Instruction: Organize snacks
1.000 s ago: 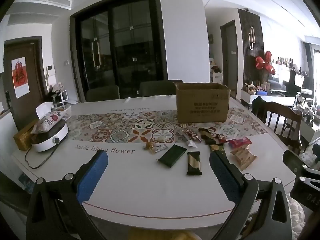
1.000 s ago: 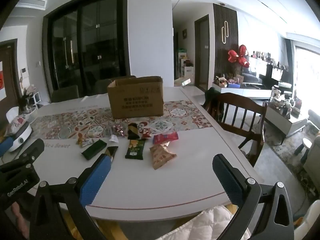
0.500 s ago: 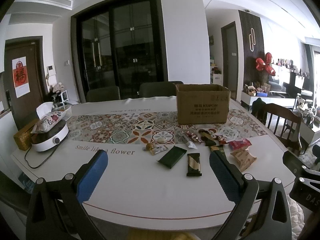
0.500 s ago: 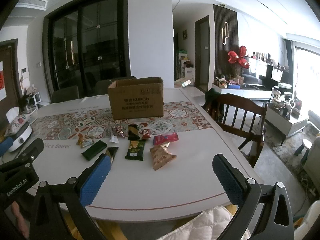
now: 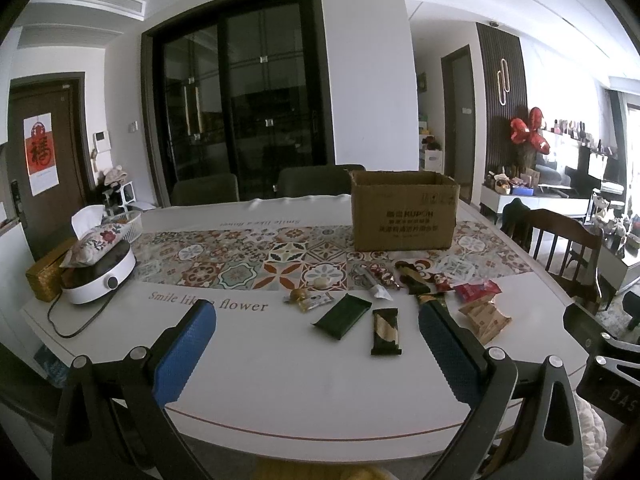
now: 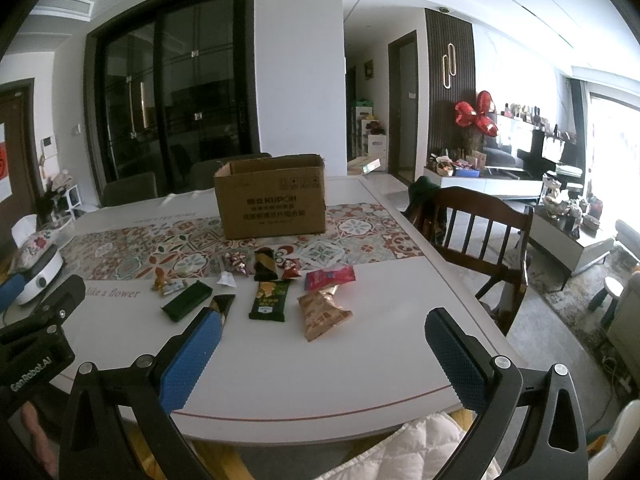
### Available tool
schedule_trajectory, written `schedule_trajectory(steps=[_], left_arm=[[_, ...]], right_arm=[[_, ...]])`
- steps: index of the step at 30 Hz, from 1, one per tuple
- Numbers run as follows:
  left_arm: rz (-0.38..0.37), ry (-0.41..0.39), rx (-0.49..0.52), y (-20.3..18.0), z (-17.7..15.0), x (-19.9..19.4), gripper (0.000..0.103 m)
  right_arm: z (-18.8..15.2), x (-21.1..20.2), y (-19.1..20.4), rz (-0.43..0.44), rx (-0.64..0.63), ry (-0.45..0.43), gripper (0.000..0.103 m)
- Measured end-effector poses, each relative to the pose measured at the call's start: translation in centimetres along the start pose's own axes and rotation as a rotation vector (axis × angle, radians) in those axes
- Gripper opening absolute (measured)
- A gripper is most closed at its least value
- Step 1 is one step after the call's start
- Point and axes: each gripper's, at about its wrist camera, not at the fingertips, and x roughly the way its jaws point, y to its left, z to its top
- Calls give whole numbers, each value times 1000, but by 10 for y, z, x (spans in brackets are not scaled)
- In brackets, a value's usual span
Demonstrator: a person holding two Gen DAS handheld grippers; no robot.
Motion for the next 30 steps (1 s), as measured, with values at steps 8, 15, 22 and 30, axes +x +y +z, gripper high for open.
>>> schedule_trajectory(steps=[8,15,22,30], left_arm=[[2,-2,-2,-3,5,-1,103],[2,-2,-3,-2,5,-1,103],[0,-4,-4,-2,5,-1,103],[-2,-5,-4,-2,5,-1,103]], right_arm=[[0,0,0,0,0,-1,103],[-1,1,1,0,0,-1,103],[-1,1,1,-1,0,-1,103],[-2,2,1,0,0,0,103]])
